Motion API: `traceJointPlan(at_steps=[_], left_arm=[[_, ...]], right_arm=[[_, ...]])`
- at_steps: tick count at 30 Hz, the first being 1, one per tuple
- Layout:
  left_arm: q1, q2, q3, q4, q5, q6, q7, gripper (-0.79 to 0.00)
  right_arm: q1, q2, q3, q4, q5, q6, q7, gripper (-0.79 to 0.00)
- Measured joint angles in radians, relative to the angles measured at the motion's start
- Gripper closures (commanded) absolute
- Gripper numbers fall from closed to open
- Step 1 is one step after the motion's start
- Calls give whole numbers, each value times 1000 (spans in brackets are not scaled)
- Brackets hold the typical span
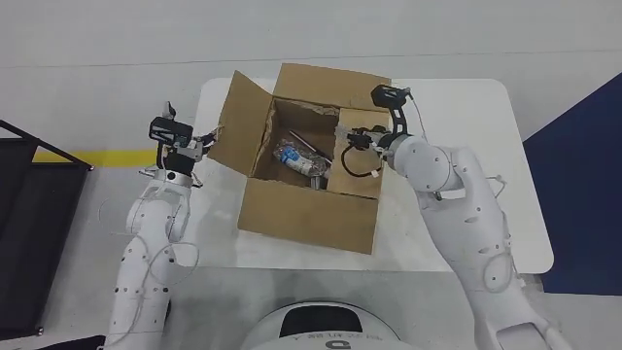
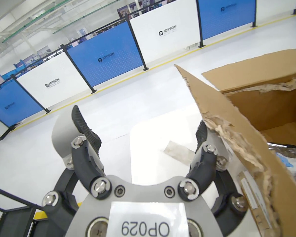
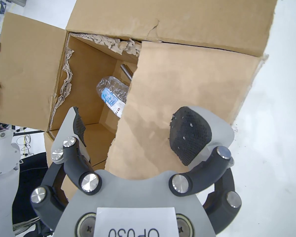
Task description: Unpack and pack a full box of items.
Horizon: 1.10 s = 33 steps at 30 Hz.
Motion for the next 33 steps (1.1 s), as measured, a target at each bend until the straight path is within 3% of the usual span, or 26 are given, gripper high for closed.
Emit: traceJointPlan(at_steps=[6,14,17,28,33], left_arm=[[-38,-2,113,42,132,-5,-22,-785],[-71,-6,213,92,221,38,-41,-785],[-75,-7,218,91,205,48,-44,-785],[-72,-7,211,78,164,47,-51,-785],[-73,-7,211,78,164,47,-51,-785]], right_arm=[[-116,14,97,-81,38,-15,-64,-785],[-214,28,165,-133,87,-121,-104,-785],[-239,32,171,-156,88,-169,-118,-785],[-233,28,184,-149,102,-159,-131,-785],[-157,15,295,19,383,-195,-396,-785]])
